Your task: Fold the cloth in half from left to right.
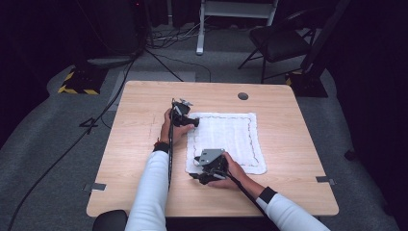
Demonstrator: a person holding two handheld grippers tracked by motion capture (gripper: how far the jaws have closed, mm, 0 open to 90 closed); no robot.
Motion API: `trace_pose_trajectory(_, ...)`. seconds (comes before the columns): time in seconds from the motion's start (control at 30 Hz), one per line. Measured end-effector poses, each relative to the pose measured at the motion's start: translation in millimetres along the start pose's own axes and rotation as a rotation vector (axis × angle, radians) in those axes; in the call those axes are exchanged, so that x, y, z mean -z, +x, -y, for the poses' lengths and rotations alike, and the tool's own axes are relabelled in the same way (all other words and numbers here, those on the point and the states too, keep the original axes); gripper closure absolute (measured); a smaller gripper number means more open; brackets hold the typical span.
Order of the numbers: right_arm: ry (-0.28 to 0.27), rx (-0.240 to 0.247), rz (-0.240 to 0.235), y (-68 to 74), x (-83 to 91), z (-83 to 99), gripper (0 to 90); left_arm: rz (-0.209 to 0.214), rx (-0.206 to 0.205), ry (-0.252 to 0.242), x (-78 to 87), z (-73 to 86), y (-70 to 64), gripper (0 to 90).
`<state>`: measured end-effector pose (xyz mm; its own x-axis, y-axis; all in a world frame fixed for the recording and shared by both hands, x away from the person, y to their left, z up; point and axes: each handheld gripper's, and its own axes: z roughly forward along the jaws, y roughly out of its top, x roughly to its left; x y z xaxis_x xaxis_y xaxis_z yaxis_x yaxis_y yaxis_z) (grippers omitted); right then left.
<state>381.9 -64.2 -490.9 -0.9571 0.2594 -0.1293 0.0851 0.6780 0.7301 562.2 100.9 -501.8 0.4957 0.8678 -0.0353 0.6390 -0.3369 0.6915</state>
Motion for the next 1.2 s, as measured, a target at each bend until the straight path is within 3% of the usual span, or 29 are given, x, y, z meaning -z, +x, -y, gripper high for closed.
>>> trace_pose_trajectory(0.23,0.024,-0.006,0.011,0.1,-11.7,-3.8,35.7,0.008,-0.014,-0.007,1.0,0.5,-0.6,19.3)
trace_pose_trajectory(0.33,0.025,-0.023,0.029,-2.8,-14.0,-4.4,38.0,0.029,-0.029,-0.002,3.3,0.0,-2.9,28.7)
trace_pose_trajectory(0.4,0.020,-0.038,0.027,-4.7,-15.4,-4.5,38.9,0.049,-0.041,-0.004,5.2,-0.2,-4.5,43.8)
trace_pose_trajectory(0.53,0.027,-0.041,0.044,-4.5,-17.7,-7.6,43.7,0.064,-0.044,-0.007,6.1,-0.3,-4.1,56.6)
trace_pose_trajectory(0.73,0.029,-0.063,0.063,-5.9,-17.1,-7.3,62.4,0.093,-0.041,-0.009,7.2,0.4,-4.5,77.8)
trace_pose_trajectory(0.83,0.036,-0.051,0.070,-6.1,-16.1,-7.0,68.8,0.106,-0.025,-0.015,7.1,1.3,-2.7,80.7)
trace_pose_trajectory(1.0,0.050,-0.018,0.079,-4.3,-16.8,-8.9,81.7,0.104,-0.031,-0.004,7.5,0.0,-2.7,82.0)
trace_pose_trajectory(1.2,0.058,-0.018,0.076,-6.4,-17.3,-9.7,86.4,0.107,-0.031,0.005,8.7,-0.1,-1.7,82.1)
